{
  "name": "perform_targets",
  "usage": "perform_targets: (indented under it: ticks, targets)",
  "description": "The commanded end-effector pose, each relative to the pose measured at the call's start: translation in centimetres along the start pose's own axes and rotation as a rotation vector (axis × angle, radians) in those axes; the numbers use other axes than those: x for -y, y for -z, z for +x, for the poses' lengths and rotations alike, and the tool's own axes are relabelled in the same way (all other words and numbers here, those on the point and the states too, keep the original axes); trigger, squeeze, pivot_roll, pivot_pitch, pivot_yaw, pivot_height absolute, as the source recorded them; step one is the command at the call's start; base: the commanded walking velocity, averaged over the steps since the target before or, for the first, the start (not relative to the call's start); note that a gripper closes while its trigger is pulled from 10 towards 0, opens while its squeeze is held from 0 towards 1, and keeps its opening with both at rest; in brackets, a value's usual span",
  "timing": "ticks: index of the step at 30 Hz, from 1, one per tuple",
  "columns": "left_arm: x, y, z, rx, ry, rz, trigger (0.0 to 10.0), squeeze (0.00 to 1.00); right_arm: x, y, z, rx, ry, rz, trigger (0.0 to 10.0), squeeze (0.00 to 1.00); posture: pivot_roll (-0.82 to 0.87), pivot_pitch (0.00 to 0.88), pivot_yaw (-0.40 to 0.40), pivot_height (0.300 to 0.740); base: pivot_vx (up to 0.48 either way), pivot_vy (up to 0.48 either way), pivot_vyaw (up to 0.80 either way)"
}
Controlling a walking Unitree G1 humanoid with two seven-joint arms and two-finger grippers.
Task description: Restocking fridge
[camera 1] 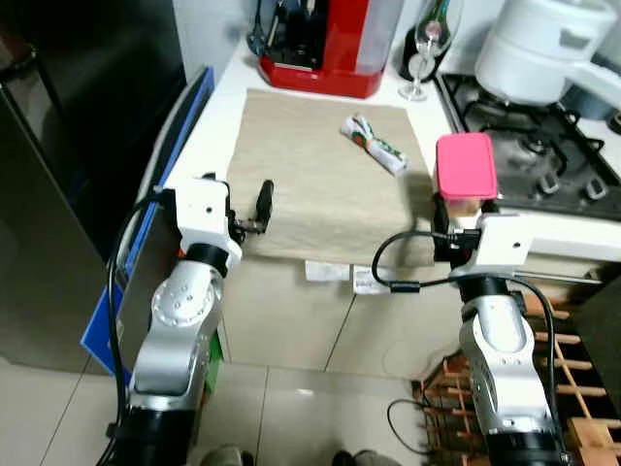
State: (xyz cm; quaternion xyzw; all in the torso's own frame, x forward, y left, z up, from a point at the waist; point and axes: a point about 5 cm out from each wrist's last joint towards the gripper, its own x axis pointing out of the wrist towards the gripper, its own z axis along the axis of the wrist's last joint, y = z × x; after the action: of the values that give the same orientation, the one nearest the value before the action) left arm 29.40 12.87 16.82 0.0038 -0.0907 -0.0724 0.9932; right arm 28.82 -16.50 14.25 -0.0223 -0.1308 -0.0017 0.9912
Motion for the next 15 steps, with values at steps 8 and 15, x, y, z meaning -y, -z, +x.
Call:
perform_targets:
  ticks: [8,15]
  targets:
    - [0.1,-0.4,1.0,0.013,-0.066,0.032,10.0,0.0,-2.6,-0.1,1.2,-0.062,-0.15,0.073,0.0,0.0,-0.01,0.0,-0.047,0.74,0.0,0.0,0.0]
    - [-0.1,-0.3,1.2,0.011,-0.084,0.047,10.0,0.0,-2.5,-0.1,1.9,-0.076,-0.134,0.1,0.0,0.0,-0.01,0.0,-0.049,0.74,-0.2,0.0,0.0]
